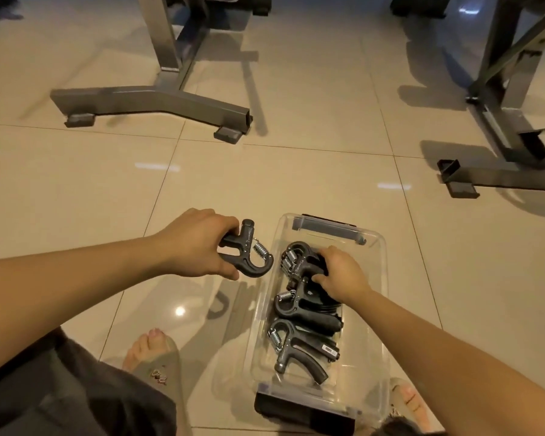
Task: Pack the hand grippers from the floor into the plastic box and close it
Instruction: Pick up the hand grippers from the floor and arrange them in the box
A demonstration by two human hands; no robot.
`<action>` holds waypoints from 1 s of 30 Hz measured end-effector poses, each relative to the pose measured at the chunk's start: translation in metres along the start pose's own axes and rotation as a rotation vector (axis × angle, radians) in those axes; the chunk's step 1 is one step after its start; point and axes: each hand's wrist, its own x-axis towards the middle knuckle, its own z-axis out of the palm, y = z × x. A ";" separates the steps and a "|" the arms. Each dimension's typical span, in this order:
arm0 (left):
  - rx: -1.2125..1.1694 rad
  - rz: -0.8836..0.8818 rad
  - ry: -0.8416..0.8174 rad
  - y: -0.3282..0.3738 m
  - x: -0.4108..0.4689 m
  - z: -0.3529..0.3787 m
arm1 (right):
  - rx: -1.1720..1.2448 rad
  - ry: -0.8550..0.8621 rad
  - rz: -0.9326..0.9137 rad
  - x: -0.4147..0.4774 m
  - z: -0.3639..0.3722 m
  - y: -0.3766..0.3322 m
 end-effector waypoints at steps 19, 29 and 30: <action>0.059 0.043 -0.041 0.010 0.009 0.003 | -0.125 -0.054 -0.016 0.021 0.023 0.013; -0.027 -0.052 0.128 0.043 -0.013 -0.003 | 0.197 0.068 -0.113 0.005 -0.089 -0.065; -0.047 -0.071 0.165 0.048 -0.014 -0.005 | 0.315 0.046 -0.090 0.000 -0.107 -0.075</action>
